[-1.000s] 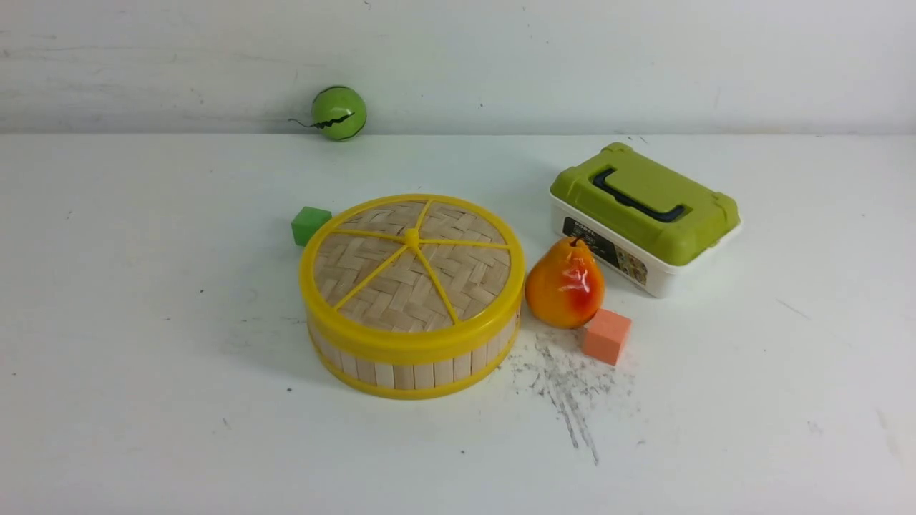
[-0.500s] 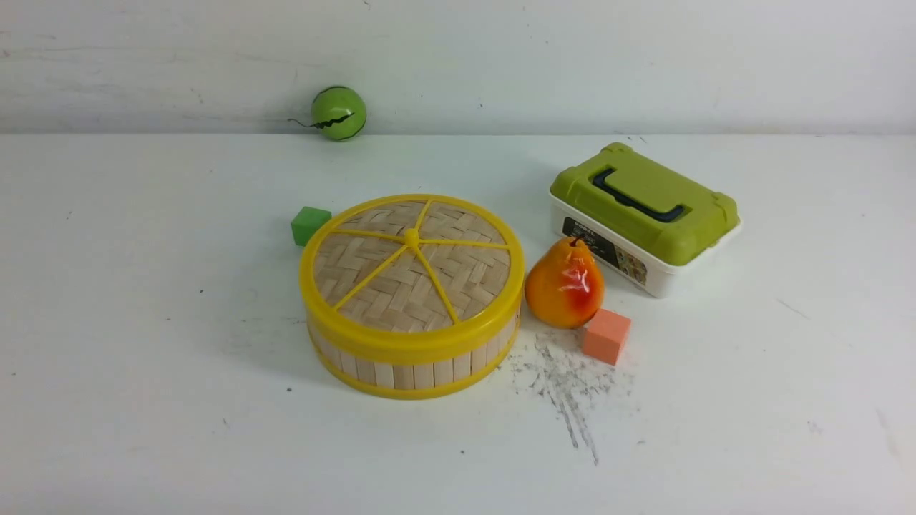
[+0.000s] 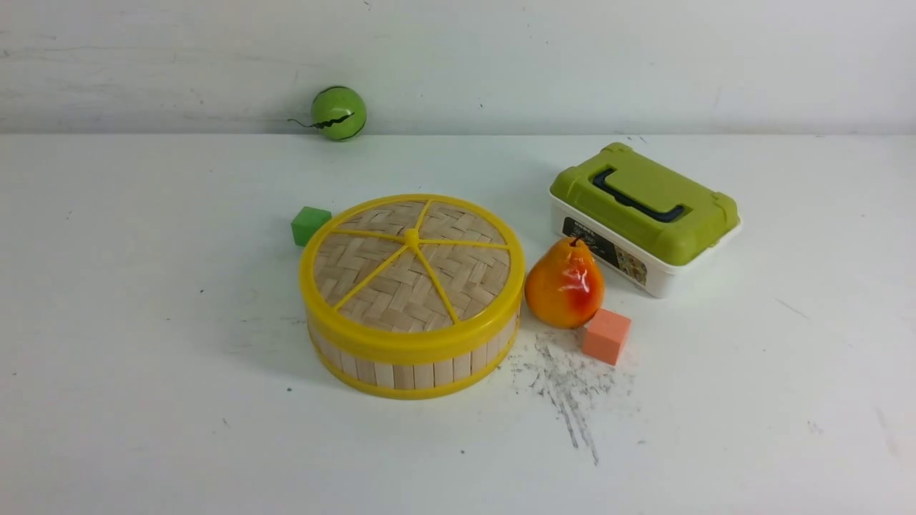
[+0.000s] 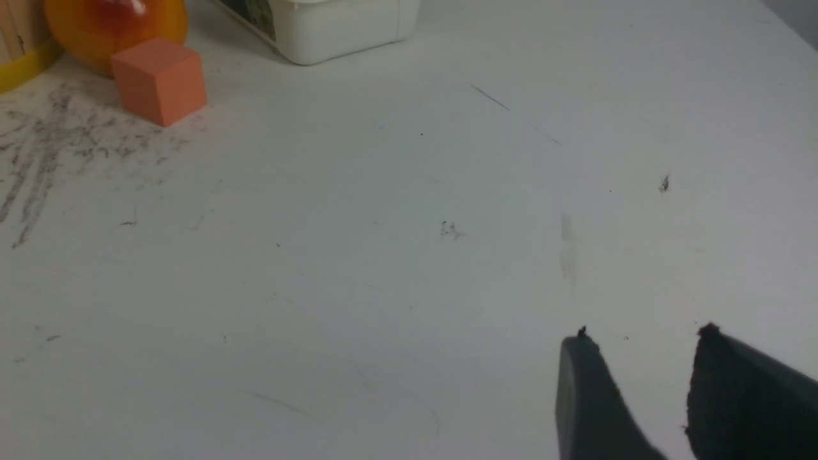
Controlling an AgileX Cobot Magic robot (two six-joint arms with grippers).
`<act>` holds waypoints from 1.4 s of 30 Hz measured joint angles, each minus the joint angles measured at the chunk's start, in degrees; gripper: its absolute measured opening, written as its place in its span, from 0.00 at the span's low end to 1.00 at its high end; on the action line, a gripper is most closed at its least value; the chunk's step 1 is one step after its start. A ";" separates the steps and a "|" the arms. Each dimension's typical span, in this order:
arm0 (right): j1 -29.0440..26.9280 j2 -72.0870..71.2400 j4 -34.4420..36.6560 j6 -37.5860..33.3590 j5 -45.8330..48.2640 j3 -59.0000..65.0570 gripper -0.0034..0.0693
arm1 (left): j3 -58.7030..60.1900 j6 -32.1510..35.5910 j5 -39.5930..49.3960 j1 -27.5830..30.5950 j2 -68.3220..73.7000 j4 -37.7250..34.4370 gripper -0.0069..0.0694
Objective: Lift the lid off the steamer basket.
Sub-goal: Use the left arm to lift the lid of the steamer
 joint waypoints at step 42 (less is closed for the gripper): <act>0.00 0.00 0.00 0.00 0.00 0.00 0.38 | -67.37 6.54 79.09 -0.62 79.38 -28.49 0.07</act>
